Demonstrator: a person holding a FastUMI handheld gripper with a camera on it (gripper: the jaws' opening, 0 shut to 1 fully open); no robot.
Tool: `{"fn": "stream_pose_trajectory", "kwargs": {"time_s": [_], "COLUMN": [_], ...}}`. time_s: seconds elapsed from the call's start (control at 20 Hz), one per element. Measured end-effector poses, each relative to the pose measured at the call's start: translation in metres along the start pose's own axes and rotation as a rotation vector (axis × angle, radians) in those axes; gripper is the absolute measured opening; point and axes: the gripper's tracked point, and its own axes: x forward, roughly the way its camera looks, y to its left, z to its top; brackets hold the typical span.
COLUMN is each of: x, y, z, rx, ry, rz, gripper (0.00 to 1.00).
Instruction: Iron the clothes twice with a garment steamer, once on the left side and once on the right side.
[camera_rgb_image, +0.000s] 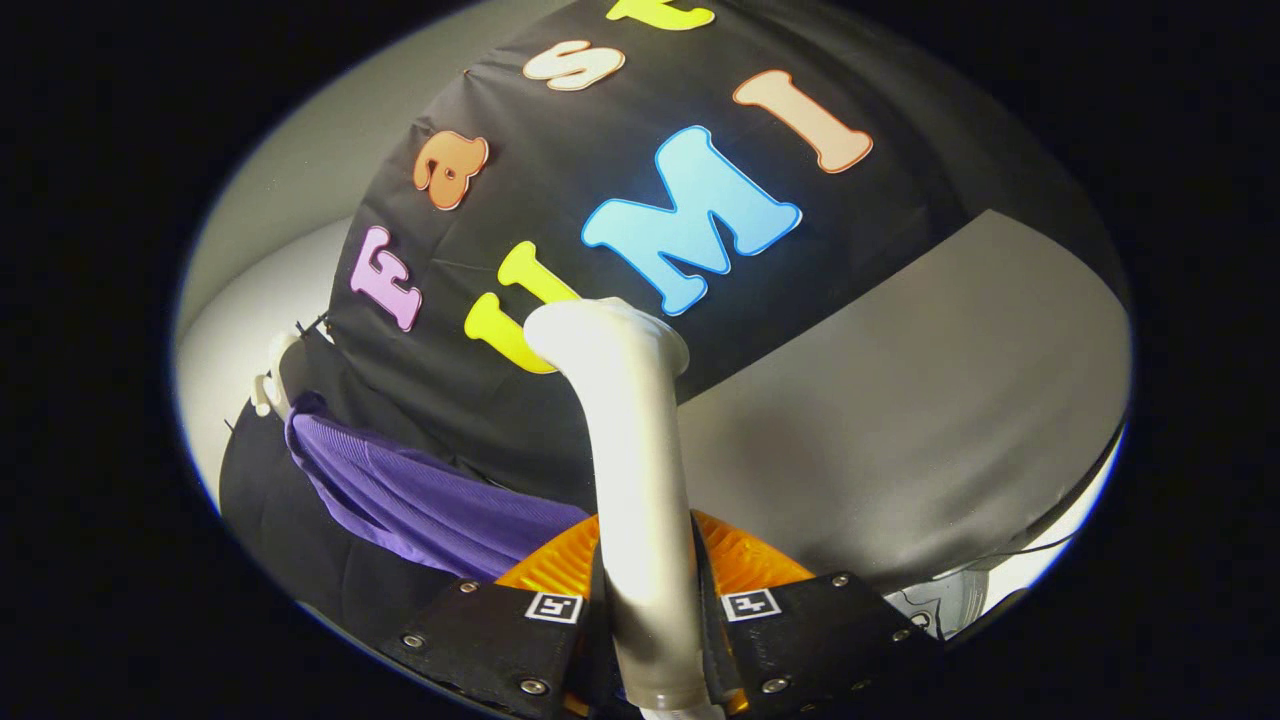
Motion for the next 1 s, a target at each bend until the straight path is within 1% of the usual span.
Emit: {"fn": "stream_pose_trajectory", "kwargs": {"time_s": [0.25,0.5,0.7,1.0], "x": [-0.041,-0.074,-0.091,-0.088], "y": [0.038,0.080,0.114,0.174], "z": [-0.045,-0.083,-0.093,-0.088], "rx": [-0.043,-0.151,-0.265,-0.432], "ry": [-0.097,-0.185,-0.278,-0.403], "rz": [-0.043,-0.083,-0.114,-0.134], "gripper": [0.36,0.36,0.36,0.36]}}
